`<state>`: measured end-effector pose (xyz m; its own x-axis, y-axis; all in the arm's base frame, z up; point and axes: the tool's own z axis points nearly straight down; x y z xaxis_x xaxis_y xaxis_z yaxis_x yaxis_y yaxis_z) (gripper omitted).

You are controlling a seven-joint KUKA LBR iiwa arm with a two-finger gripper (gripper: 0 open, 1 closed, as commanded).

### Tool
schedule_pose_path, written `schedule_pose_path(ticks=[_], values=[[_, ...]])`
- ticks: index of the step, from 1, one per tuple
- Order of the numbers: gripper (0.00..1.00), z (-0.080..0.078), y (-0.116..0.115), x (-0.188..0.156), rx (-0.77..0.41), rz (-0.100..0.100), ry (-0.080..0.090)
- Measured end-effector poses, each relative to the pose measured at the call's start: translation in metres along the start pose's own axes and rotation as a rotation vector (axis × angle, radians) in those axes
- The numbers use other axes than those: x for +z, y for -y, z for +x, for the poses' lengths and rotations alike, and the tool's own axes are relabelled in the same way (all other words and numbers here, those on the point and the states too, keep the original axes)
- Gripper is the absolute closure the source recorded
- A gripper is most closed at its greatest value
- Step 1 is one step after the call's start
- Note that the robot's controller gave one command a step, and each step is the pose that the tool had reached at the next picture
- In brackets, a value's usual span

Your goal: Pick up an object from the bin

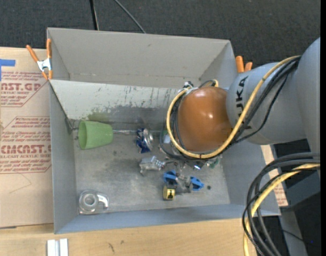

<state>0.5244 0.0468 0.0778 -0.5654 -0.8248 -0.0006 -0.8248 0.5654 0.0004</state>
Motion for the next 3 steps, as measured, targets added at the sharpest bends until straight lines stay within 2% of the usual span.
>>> schedule_pose_path(ticks=[1, 2, 3], values=[[1.0, 0.0, 0.0, 0.0, 0.001, -0.001, 0.001], [1.0, -0.001, -0.019, -0.066, 0.051, 0.004, 0.005], [1.0, 0.01, -0.018, -0.137, 0.058, 0.007, 0.006]])
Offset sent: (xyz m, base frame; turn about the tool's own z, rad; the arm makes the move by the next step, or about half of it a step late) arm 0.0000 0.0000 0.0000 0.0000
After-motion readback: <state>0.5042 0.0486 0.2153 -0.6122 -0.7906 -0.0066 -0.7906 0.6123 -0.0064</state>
